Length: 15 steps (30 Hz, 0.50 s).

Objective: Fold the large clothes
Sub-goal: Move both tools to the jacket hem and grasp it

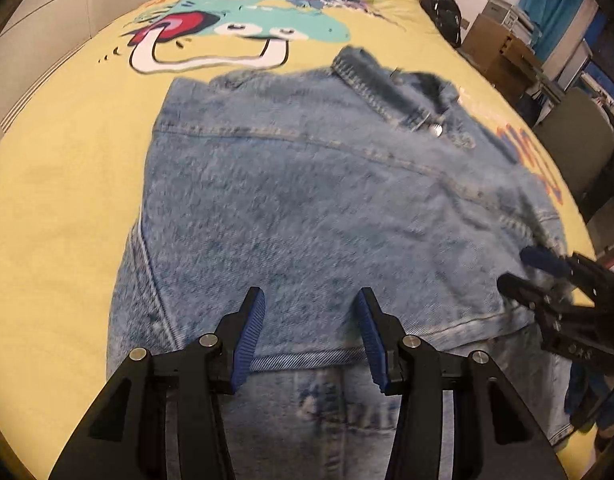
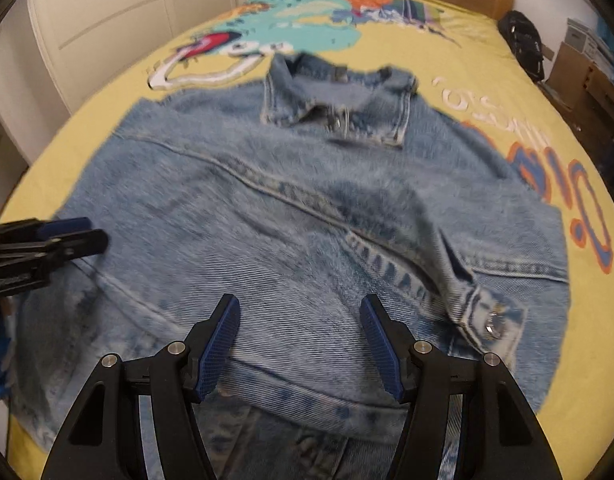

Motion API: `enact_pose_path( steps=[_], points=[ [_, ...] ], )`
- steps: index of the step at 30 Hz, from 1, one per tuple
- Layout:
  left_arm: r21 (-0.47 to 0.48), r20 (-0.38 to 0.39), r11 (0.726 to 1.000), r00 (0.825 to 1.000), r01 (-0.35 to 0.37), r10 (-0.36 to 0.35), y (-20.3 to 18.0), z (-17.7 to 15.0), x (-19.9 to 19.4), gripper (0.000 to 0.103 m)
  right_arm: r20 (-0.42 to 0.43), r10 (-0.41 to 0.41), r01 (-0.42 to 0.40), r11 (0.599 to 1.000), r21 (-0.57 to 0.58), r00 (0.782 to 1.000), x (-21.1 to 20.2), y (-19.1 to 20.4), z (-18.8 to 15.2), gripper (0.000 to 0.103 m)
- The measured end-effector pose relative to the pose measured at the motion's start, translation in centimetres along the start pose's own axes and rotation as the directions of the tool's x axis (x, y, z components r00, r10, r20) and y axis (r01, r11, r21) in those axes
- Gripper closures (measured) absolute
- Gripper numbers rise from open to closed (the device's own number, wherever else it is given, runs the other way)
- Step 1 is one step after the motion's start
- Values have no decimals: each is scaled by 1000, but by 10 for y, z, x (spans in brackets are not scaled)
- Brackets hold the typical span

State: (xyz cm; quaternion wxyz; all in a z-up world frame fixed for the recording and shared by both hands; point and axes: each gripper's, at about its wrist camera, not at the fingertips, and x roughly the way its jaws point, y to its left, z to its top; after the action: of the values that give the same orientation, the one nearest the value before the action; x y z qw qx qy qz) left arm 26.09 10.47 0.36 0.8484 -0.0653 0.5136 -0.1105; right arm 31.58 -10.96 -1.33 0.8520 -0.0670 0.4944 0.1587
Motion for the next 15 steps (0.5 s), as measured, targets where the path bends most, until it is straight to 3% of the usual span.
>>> enact_pose_path(
  steps=[7, 15],
  points=[
    [26, -3, 1000, 1000, -17, 17, 5, -4, -11, 56, -14, -69, 68, 998, -2, 998, -2, -31, -14, 39],
    [27, 71, 999, 997, -20, 18, -14, 27, -16, 50, 69, -25, 26, 1000, -9, 997, -23, -25, 9, 38]
  ],
)
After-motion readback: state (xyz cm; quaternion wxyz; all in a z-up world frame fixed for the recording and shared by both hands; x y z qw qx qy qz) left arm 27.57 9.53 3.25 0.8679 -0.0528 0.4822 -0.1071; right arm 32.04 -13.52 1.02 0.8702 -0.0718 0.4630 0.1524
